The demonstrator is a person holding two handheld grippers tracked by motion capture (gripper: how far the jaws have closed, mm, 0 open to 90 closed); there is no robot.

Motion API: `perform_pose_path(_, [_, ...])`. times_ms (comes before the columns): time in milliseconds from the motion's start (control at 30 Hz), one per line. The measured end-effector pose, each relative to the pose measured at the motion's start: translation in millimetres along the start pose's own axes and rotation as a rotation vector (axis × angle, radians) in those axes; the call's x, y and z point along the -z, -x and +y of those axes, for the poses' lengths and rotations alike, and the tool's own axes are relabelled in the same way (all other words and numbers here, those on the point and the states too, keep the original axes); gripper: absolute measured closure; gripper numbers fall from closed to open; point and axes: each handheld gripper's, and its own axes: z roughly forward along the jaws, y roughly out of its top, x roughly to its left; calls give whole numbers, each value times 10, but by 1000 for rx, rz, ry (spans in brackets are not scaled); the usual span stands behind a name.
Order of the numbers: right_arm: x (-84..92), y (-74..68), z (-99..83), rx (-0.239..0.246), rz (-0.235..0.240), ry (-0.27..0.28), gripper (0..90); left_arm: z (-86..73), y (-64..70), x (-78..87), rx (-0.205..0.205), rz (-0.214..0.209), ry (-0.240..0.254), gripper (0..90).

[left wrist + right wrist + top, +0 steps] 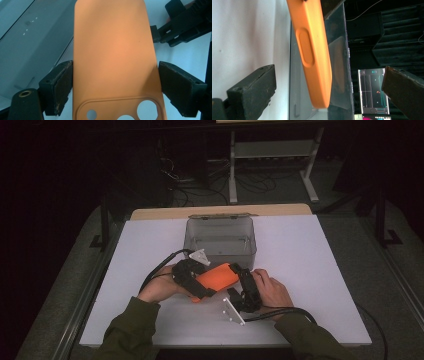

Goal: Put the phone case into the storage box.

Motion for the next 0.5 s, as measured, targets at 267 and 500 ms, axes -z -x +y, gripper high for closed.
perform_pose_path(267, [-21,-16,57,23,-6,5,0,0,-5,7,11,3,5,150])
perform_pose_path(500, [-58,-14,129,51,-21,12,0,0,-8,13,13,6,3,150])
